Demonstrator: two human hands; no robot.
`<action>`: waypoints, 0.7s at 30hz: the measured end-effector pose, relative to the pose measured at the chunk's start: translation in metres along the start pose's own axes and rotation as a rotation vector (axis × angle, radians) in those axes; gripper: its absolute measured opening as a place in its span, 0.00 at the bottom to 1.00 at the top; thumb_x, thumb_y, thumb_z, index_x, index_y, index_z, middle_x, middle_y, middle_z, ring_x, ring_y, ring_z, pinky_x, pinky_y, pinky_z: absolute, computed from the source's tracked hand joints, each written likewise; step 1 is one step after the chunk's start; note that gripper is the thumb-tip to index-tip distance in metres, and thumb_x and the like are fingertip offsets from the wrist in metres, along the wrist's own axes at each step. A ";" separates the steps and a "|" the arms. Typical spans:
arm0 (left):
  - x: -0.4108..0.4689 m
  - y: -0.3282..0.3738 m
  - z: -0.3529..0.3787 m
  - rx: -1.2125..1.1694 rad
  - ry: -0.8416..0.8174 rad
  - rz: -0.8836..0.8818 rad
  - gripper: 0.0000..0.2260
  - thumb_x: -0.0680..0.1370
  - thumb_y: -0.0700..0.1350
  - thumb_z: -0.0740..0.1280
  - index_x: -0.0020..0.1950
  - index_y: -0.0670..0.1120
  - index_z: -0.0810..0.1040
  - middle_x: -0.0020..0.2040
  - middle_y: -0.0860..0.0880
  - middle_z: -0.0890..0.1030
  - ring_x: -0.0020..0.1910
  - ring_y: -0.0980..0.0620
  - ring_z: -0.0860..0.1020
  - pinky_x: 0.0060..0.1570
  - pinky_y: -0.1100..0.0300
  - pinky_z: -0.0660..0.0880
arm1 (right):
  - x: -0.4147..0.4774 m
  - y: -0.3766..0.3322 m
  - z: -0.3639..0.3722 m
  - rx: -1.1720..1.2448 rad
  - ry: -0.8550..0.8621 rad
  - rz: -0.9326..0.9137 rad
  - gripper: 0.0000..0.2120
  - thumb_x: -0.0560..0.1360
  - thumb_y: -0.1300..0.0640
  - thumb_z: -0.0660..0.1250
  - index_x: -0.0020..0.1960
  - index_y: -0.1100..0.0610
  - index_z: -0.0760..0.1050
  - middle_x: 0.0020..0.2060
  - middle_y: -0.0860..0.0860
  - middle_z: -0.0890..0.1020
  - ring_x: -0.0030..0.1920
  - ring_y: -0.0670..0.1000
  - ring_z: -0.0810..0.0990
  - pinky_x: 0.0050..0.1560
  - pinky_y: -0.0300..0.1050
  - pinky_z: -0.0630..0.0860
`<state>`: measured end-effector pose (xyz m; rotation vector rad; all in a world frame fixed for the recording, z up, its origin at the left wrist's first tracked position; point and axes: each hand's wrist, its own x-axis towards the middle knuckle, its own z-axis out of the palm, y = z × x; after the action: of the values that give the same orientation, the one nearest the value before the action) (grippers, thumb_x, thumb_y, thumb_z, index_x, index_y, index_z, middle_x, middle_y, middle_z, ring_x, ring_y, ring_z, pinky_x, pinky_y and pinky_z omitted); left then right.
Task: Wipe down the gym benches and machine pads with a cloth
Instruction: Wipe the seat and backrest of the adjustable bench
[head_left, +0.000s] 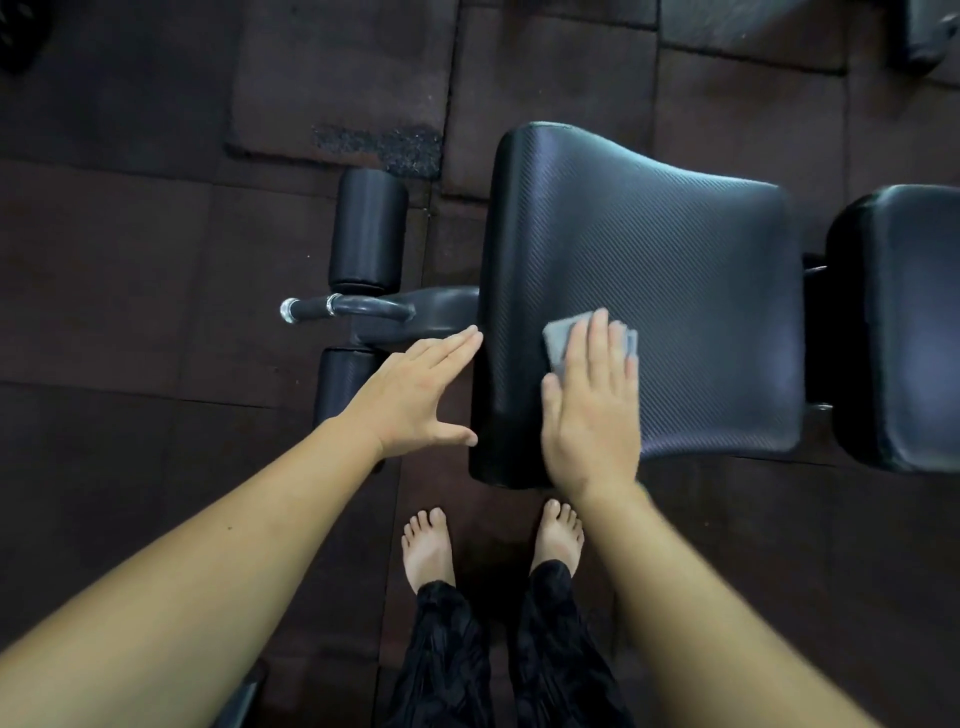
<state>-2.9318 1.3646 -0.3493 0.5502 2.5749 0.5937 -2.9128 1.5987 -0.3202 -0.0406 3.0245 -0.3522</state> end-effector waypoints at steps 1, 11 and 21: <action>0.000 0.000 0.000 -0.003 0.004 -0.001 0.55 0.69 0.68 0.75 0.86 0.52 0.48 0.85 0.58 0.51 0.79 0.53 0.59 0.74 0.50 0.67 | -0.018 -0.001 0.001 0.005 -0.037 -0.039 0.30 0.84 0.49 0.50 0.83 0.61 0.53 0.83 0.57 0.52 0.83 0.57 0.47 0.82 0.56 0.46; 0.001 0.001 -0.002 -0.018 -0.001 -0.008 0.55 0.69 0.67 0.76 0.86 0.52 0.49 0.85 0.58 0.52 0.80 0.53 0.59 0.74 0.50 0.66 | 0.069 0.072 -0.019 -0.021 0.044 0.248 0.33 0.83 0.46 0.48 0.82 0.64 0.54 0.82 0.61 0.53 0.82 0.62 0.51 0.81 0.61 0.50; 0.002 -0.002 0.000 -0.047 0.008 -0.015 0.55 0.67 0.69 0.75 0.86 0.53 0.51 0.84 0.57 0.54 0.79 0.52 0.62 0.73 0.48 0.69 | 0.112 0.062 -0.019 -0.010 0.012 -0.019 0.30 0.83 0.50 0.49 0.81 0.64 0.59 0.81 0.62 0.58 0.81 0.64 0.55 0.80 0.61 0.52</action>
<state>-2.9344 1.3642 -0.3504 0.5128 2.5636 0.6507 -3.0268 1.6591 -0.3264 -0.0684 3.0394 -0.3401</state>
